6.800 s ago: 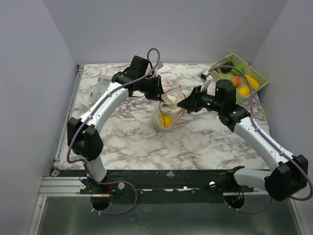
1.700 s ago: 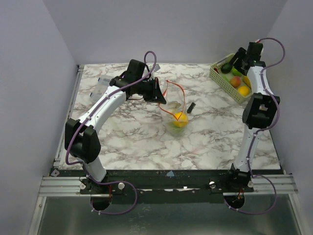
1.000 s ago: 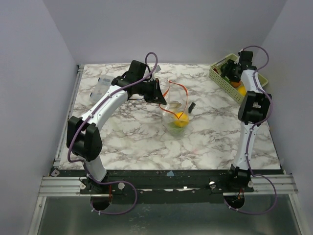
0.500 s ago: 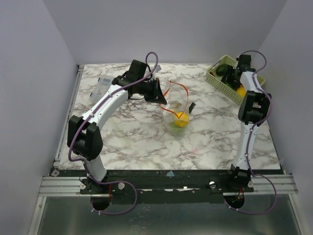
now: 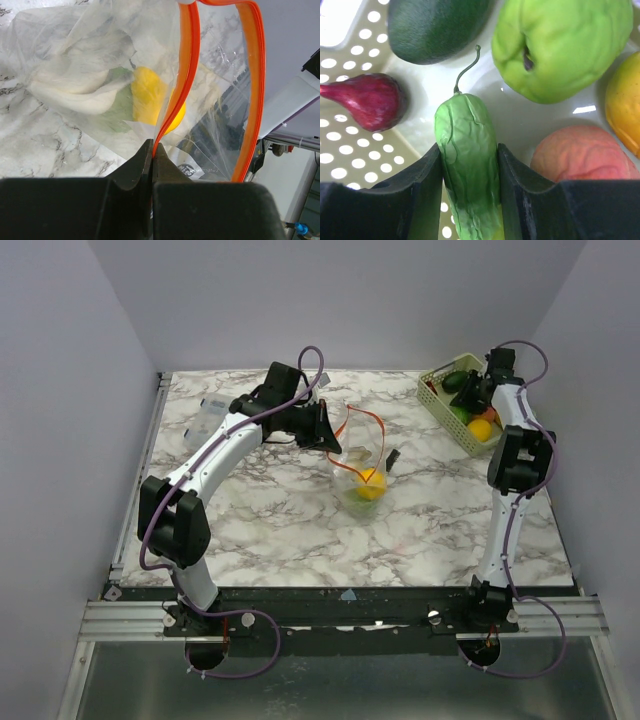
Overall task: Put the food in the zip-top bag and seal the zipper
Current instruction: Pick up the fake vegetable from the bin.
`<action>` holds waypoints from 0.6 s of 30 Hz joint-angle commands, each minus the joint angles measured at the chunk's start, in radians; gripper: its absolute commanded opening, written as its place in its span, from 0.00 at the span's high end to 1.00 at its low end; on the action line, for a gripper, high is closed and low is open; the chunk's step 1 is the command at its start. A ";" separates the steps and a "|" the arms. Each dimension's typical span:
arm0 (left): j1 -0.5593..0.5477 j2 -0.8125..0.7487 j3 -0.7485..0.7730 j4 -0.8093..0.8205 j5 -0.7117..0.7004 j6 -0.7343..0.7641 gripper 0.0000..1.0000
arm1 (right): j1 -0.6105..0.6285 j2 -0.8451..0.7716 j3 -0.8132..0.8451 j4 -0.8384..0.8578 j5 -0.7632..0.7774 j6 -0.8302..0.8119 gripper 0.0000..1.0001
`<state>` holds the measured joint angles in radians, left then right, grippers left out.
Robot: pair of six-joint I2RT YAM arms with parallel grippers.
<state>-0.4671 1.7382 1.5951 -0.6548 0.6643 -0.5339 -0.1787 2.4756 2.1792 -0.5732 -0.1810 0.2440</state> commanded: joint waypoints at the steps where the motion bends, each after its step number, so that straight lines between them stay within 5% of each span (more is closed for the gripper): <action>1: -0.009 -0.007 0.014 0.001 0.029 -0.021 1.00 | -0.001 -0.100 0.034 0.043 -0.018 0.027 0.85; 10: -0.011 -0.024 0.008 -0.010 0.026 -0.048 1.00 | 0.019 -0.286 -0.074 0.146 0.044 0.080 0.93; 18: -0.011 -0.042 0.017 -0.005 0.002 -0.084 1.00 | 0.176 -0.628 -0.487 0.438 -0.095 0.282 0.94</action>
<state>-0.4732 1.7378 1.5948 -0.6552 0.6666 -0.5888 -0.1066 1.9839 1.8568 -0.3183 -0.1852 0.4095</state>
